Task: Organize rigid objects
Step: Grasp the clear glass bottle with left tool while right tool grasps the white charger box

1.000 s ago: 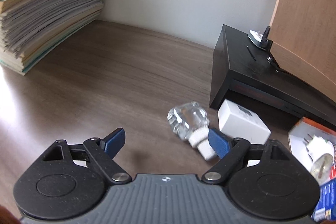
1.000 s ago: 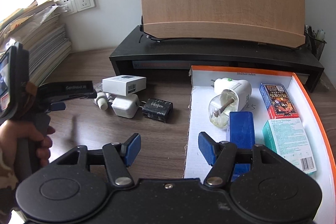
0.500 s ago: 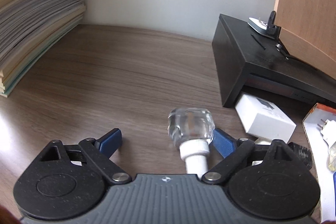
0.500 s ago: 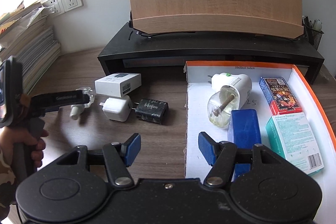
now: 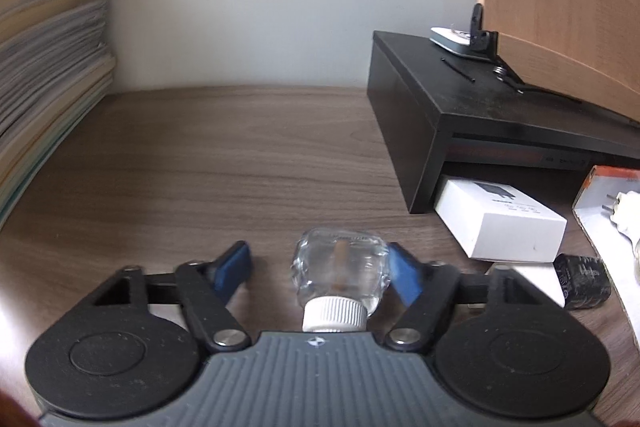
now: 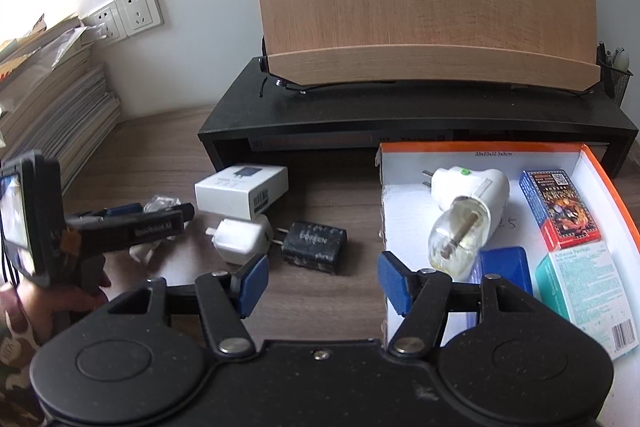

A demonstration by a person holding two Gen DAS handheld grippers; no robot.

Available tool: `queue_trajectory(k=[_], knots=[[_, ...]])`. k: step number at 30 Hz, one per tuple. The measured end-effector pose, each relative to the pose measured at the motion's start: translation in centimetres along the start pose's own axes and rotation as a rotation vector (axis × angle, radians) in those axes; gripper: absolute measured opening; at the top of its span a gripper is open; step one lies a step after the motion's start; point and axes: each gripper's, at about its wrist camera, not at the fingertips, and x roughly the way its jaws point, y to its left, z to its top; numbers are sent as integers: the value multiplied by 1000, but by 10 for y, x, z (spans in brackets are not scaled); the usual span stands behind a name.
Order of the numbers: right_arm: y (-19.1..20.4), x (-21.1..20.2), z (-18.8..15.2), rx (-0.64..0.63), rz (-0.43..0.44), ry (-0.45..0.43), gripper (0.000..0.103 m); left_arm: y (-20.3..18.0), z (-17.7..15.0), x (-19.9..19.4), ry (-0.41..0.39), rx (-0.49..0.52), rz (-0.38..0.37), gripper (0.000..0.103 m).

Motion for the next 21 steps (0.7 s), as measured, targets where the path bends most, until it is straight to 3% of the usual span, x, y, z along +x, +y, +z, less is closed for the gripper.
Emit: queue_trajectory(k=[2, 3, 11, 19, 21], knots=[[6, 6, 8, 14, 16, 1, 77, -2, 1, -2, -7, 9, -11, 50], [9, 8, 12, 20, 21, -2, 80, -2, 1, -3, -5, 12, -15, 50], [54, 55, 49, 11, 70, 27, 83, 13, -4, -25, -13, -56, -26, 50], [79, 130, 68, 9, -90, 190, 83, 30, -16, -49, -21, -84, -37, 49], [78, 139, 68, 14, -83, 203, 80, 31, -17, -55, -33, -89, -41, 50]])
